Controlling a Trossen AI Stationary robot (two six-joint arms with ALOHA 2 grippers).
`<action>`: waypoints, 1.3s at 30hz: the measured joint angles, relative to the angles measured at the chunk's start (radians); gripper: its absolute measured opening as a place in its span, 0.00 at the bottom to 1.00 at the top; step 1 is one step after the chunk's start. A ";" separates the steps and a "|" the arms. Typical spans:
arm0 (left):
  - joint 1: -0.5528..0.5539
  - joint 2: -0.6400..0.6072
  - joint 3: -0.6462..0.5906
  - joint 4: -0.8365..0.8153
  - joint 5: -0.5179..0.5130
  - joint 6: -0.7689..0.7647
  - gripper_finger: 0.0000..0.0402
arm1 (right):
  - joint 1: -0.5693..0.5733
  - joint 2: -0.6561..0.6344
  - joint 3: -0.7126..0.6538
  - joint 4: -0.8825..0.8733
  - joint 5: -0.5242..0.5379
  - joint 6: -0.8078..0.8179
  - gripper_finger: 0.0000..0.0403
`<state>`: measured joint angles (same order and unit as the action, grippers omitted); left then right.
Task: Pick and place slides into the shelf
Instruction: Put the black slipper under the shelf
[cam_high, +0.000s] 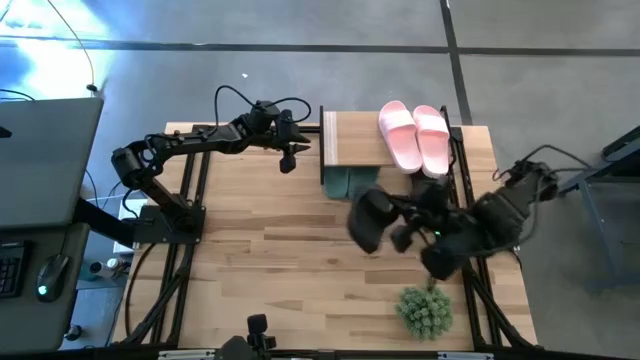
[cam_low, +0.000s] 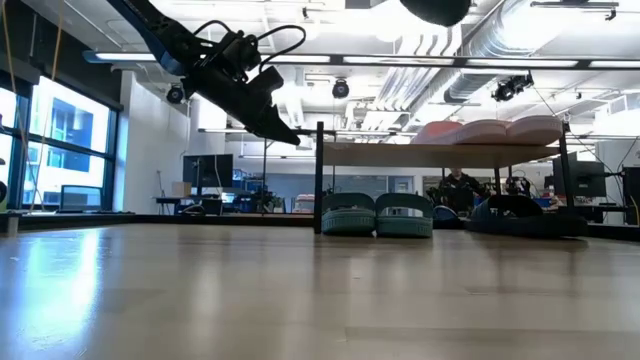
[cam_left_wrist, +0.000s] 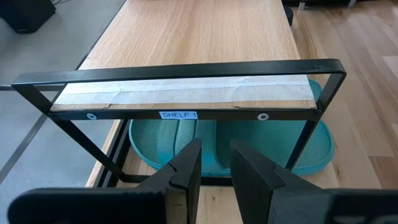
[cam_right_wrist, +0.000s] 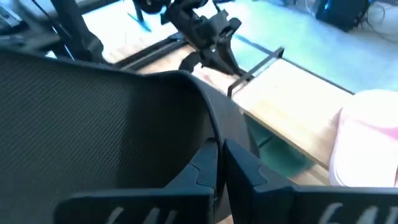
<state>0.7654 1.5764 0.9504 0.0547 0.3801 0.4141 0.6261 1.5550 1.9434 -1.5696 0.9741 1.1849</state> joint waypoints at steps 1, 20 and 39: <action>0.000 0.000 0.000 0.000 0.000 0.000 0.18 | 0.021 -0.023 -0.040 -0.001 0.017 0.024 0.00; 0.000 0.000 0.000 0.000 0.000 0.000 0.18 | 0.094 -0.045 -0.677 0.110 -0.151 -0.062 0.00; 0.000 0.000 0.000 0.000 -0.001 0.000 0.18 | -0.102 -0.058 -1.169 0.658 -0.185 -0.397 0.00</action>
<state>0.7654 1.5764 0.9504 0.0544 0.3795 0.4139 0.5243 1.4971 0.7746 -0.9121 0.7892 0.7881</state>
